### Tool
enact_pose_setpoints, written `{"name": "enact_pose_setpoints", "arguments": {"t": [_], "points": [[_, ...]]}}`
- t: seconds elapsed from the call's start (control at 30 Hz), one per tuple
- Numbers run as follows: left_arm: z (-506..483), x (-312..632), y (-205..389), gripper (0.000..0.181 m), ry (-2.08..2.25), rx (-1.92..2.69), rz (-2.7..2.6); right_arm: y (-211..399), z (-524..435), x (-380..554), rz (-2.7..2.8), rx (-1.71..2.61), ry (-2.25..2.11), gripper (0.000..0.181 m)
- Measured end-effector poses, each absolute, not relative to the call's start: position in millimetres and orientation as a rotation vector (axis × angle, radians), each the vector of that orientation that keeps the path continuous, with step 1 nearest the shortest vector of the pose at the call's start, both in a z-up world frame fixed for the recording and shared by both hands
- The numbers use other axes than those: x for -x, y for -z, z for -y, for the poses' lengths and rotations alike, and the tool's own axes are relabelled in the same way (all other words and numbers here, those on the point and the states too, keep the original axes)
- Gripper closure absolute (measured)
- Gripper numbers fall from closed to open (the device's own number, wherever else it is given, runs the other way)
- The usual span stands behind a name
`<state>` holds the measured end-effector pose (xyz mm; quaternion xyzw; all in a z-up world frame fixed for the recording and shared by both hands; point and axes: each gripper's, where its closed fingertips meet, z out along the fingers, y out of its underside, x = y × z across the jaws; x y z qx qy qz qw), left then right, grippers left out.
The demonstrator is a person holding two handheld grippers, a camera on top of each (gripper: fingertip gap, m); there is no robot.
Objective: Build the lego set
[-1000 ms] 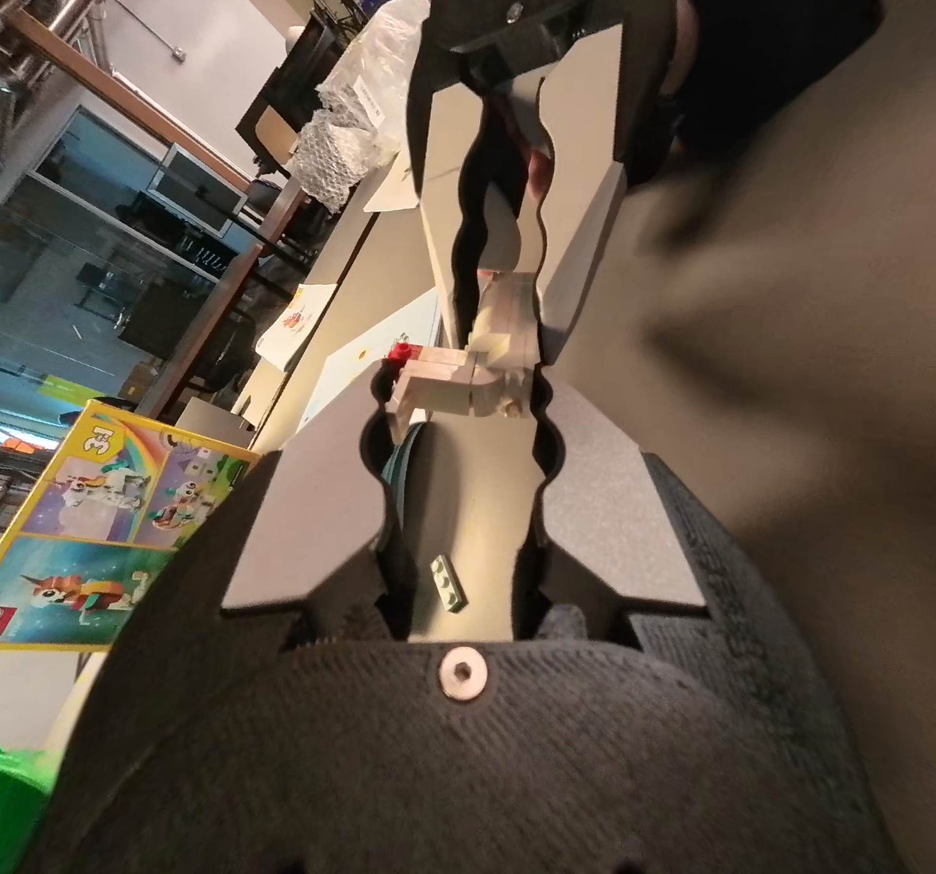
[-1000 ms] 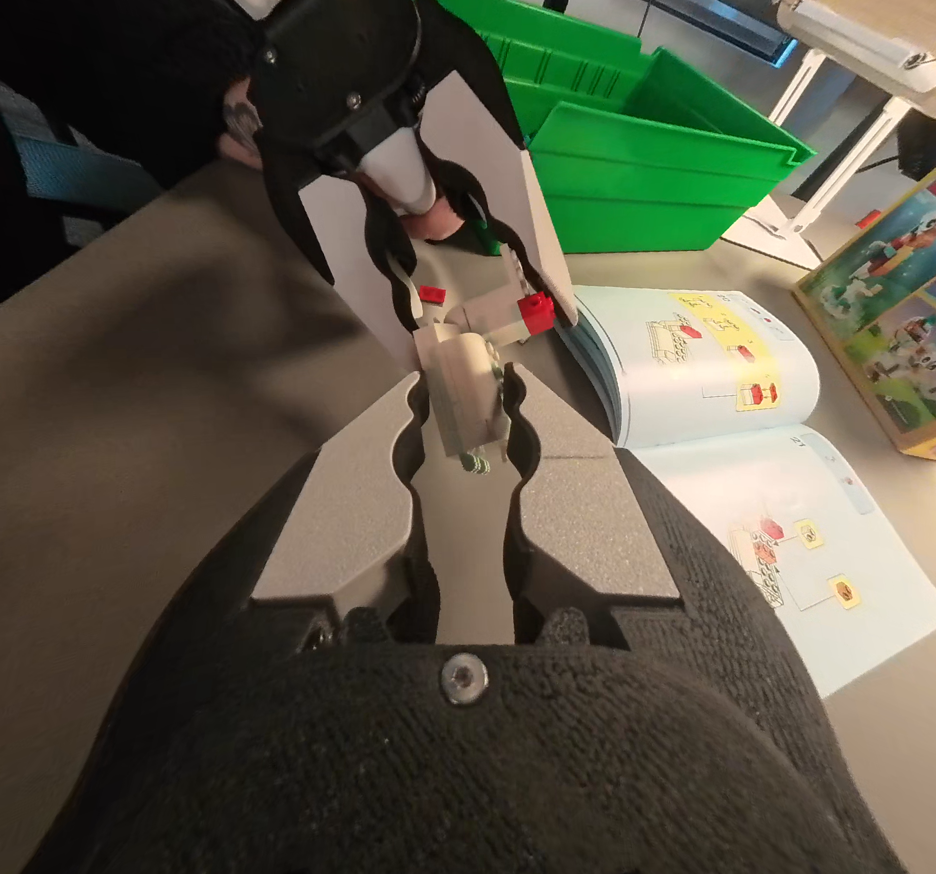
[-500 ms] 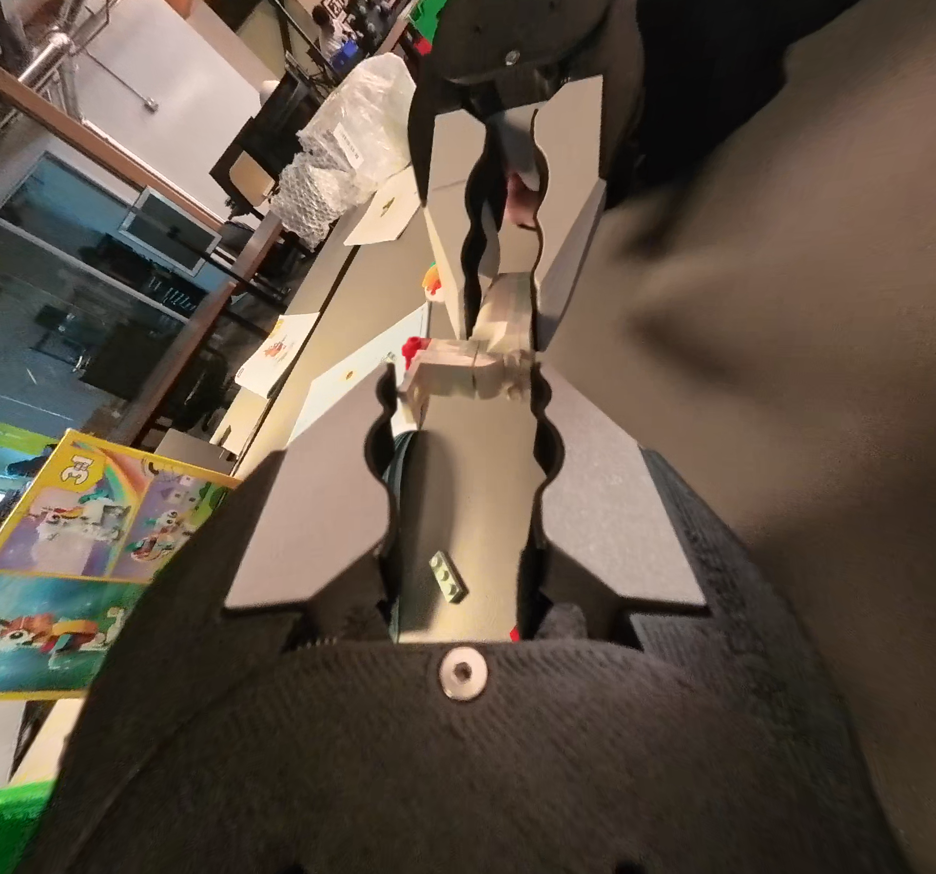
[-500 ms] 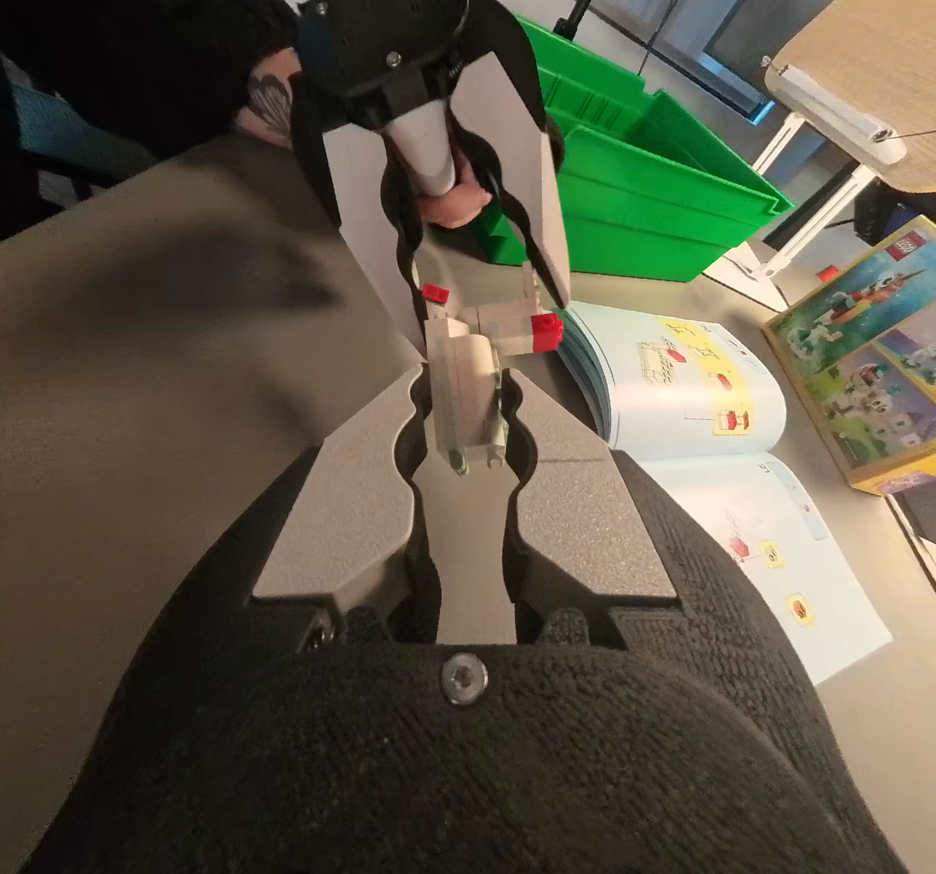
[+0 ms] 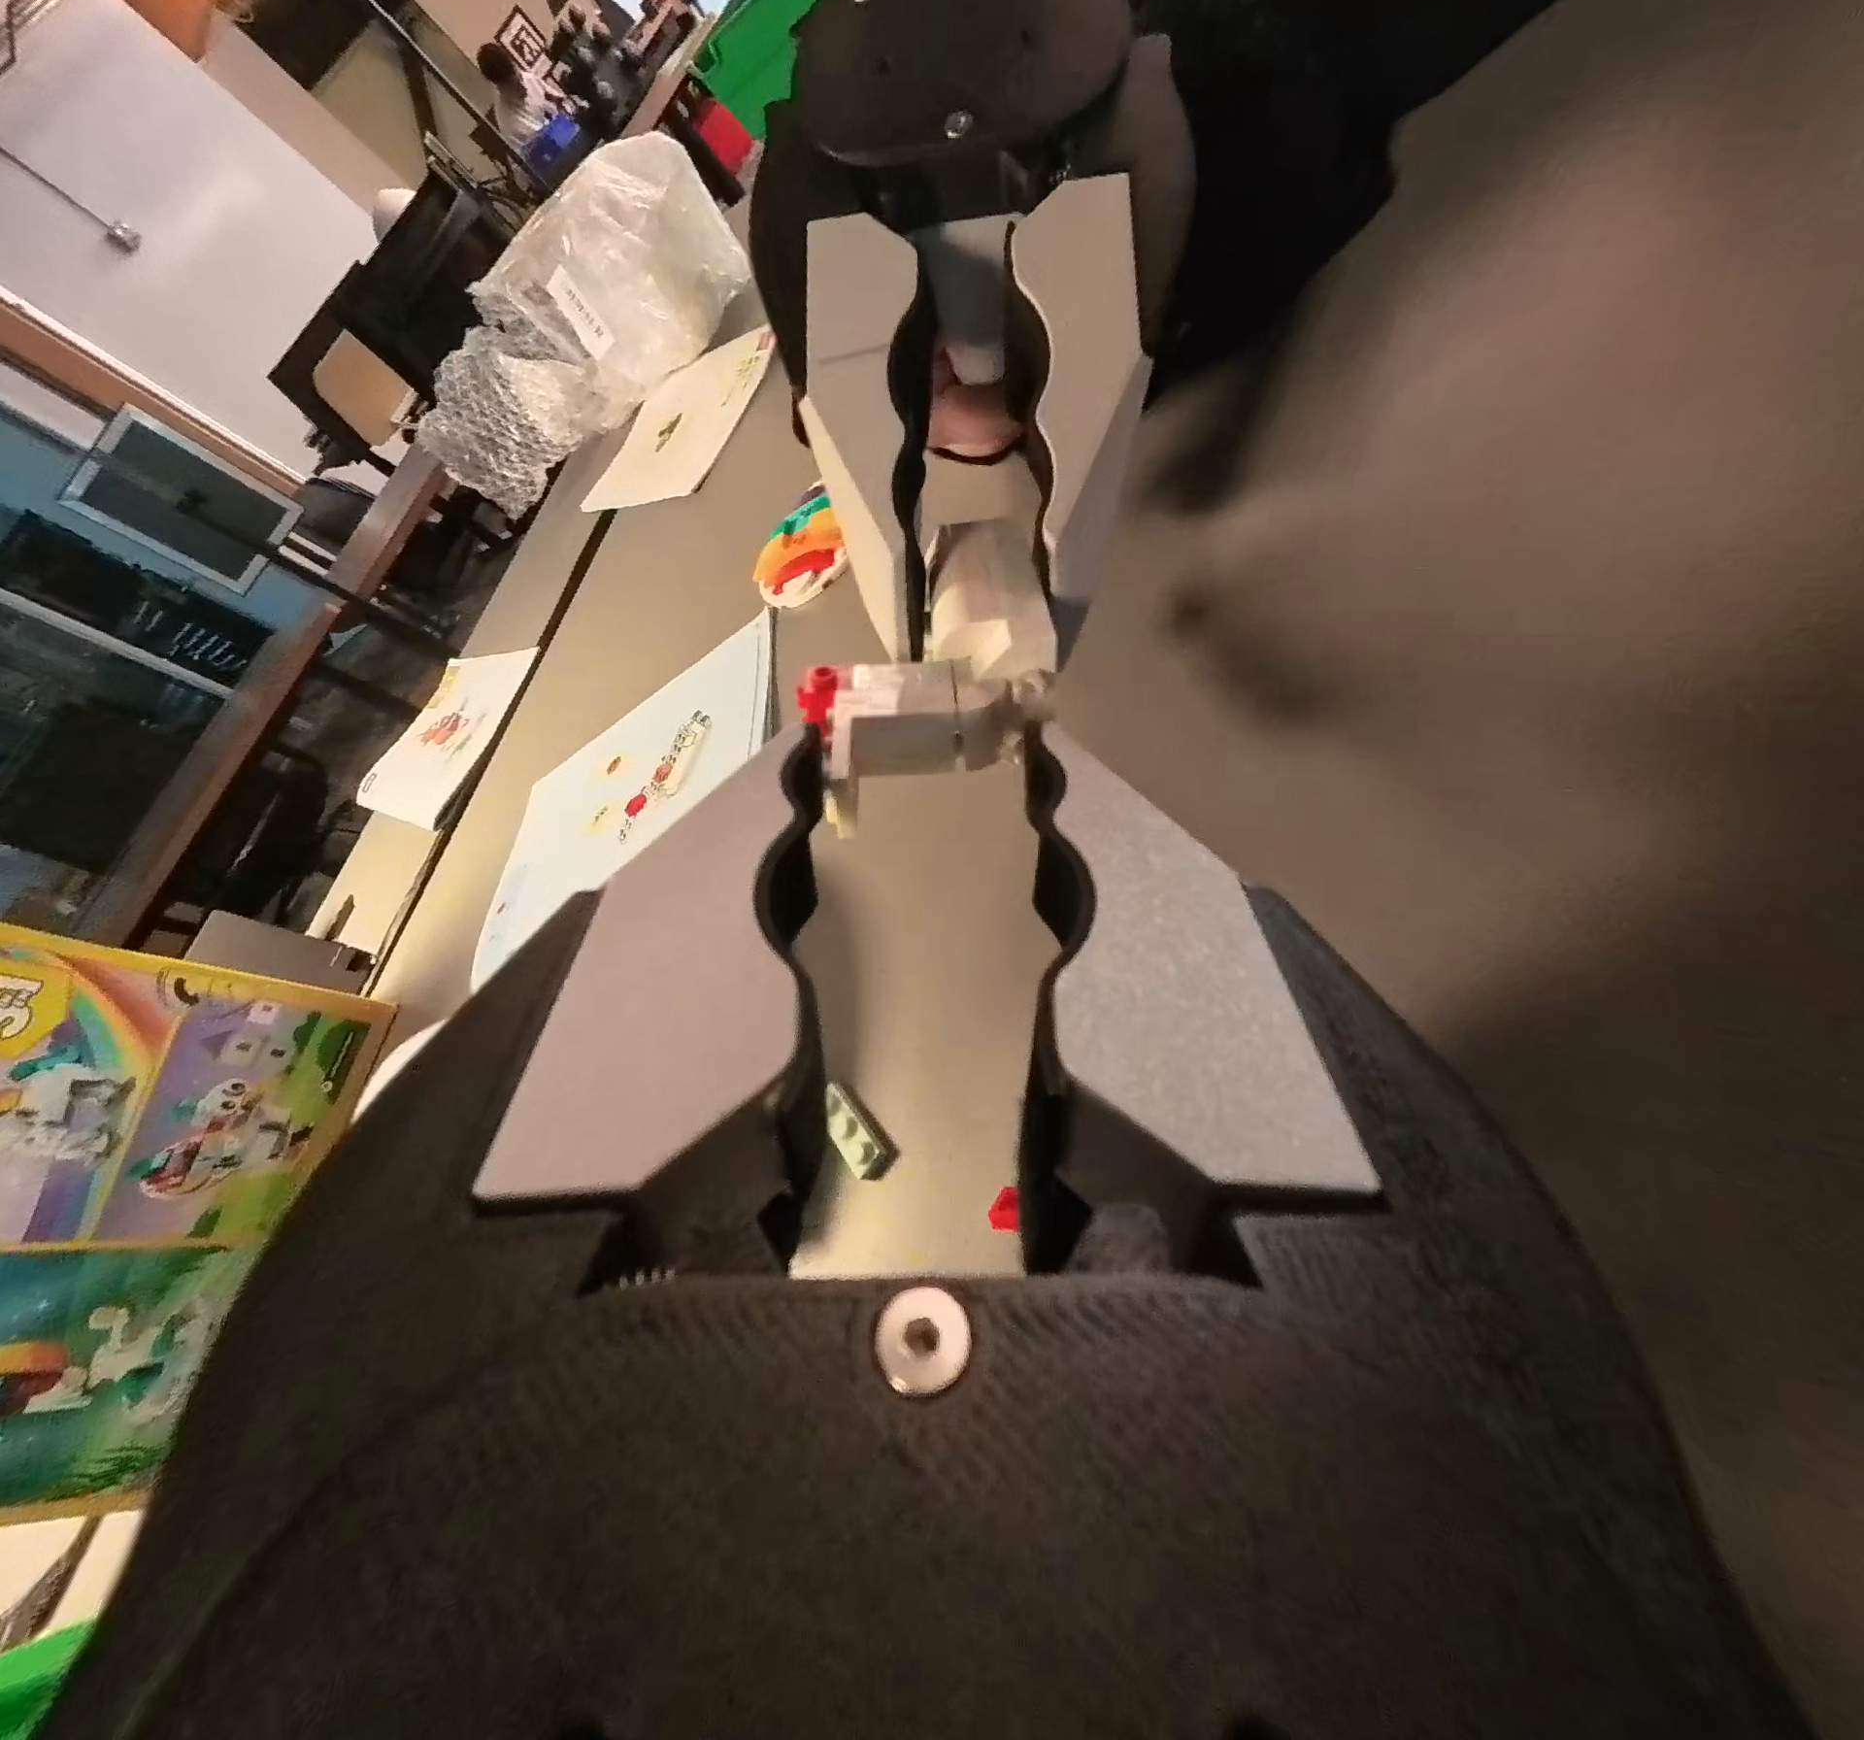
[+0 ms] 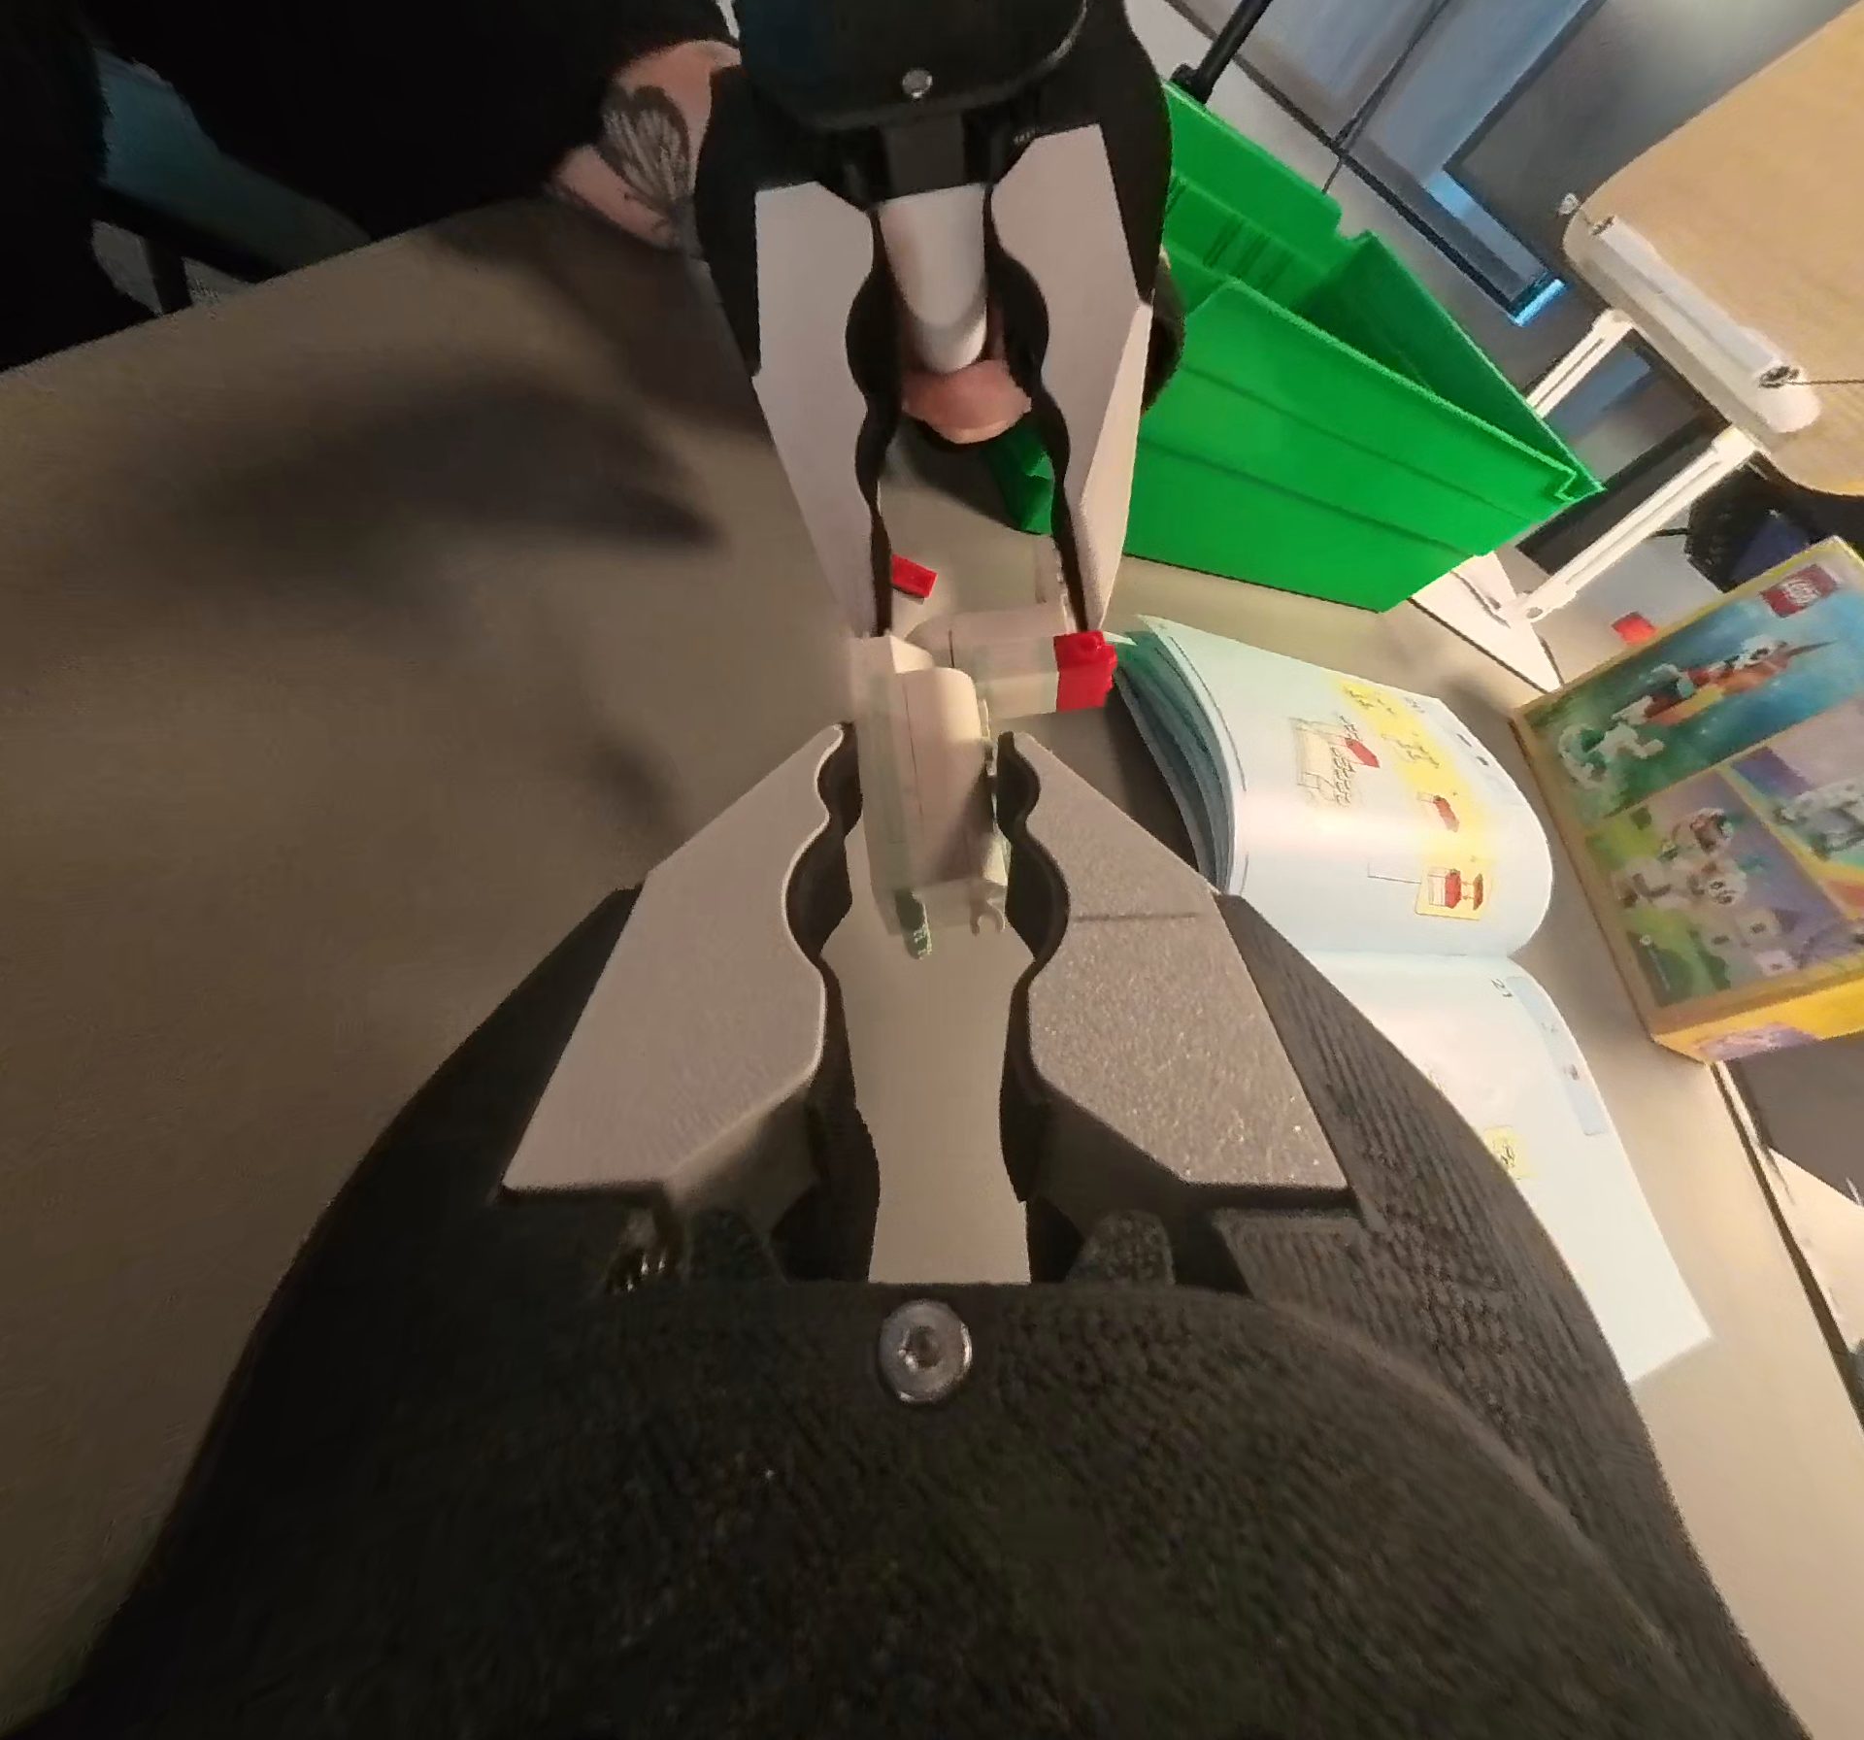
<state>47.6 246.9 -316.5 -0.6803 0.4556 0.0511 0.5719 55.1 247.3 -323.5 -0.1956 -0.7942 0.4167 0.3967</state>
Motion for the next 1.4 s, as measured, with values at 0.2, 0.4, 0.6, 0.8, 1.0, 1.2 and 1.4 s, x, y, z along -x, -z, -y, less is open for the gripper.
{"name": "enact_pose_setpoints", "arguments": {"t": [0.2,0.4,0.6,0.8,1.0,1.2,1.4], "points": [[-243.5,-54.3,313.7,0.120,-0.003,1.604,-1.045,317.1,-248.9,-54.4,1.976,0.507,-1.097,0.156],[-249.4,-51.7,303.5,0.136,-0.039,1.562,-0.972,310.9,-246.8,-56.1,1.949,0.496,-1.150,0.156],[-249.7,-52.3,302.3,0.137,-0.046,1.547,-0.965,309.7,-247.0,-56.8,1.943,0.495,-1.159,0.156],[-251.2,-49.7,302.3,0.145,-0.063,1.556,-0.958,310.8,-246.6,-56.9,1.951,0.495,-1.155,0.156],[-252.4,-49.0,301.9,0.146,-0.038,1.583,-0.946,309.7,-247.6,-56.7,1.946,0.506,-1.166,0.156],[-254.5,-47.8,304.7,0.147,-0.017,1.626,-0.928,311.2,-250.0,-56.4,1.951,0.515,-1.153,0.156],[-255.6,-47.3,306.4,0.148,0.011,1.650,-0.908,312.2,-251.5,-56.4,1.956,0.518,-1.145,0.157]]}}
